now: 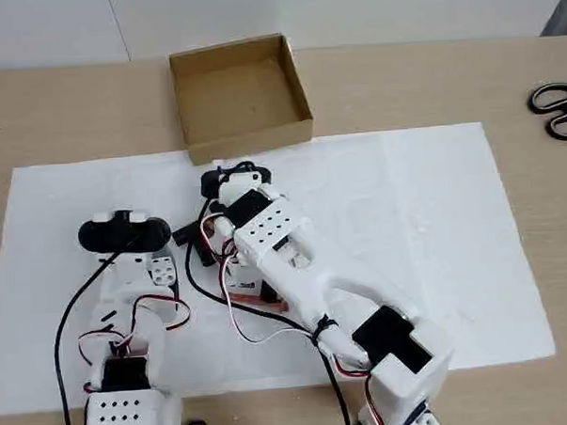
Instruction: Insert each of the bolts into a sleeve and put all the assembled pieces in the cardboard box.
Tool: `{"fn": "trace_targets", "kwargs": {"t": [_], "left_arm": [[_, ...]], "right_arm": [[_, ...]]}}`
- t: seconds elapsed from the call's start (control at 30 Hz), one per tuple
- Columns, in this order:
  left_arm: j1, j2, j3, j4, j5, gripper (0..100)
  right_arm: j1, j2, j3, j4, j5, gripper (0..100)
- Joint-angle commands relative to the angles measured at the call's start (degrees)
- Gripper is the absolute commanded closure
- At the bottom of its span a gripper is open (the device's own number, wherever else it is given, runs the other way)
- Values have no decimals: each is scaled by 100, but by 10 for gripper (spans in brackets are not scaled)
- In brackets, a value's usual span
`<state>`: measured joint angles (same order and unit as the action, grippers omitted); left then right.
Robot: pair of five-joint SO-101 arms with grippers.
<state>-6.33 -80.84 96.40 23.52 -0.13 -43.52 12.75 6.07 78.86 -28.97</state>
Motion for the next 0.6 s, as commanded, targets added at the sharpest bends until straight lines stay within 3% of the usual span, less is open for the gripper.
{"fn": "trace_targets", "kwargs": {"t": [0.0, 0.37, 0.57], "left_arm": [[-18, -26, -57, -18, 0, 994], [-18, -26, -57, -26, 0, 994], [-18, -26, -57, -26, 0, 994]], "right_arm": [[-13, 189, -18, -13, -35, 842], [286, 822, -325, -48, -62, 846], [295, 822, -431, -40, 18, 996]]}}
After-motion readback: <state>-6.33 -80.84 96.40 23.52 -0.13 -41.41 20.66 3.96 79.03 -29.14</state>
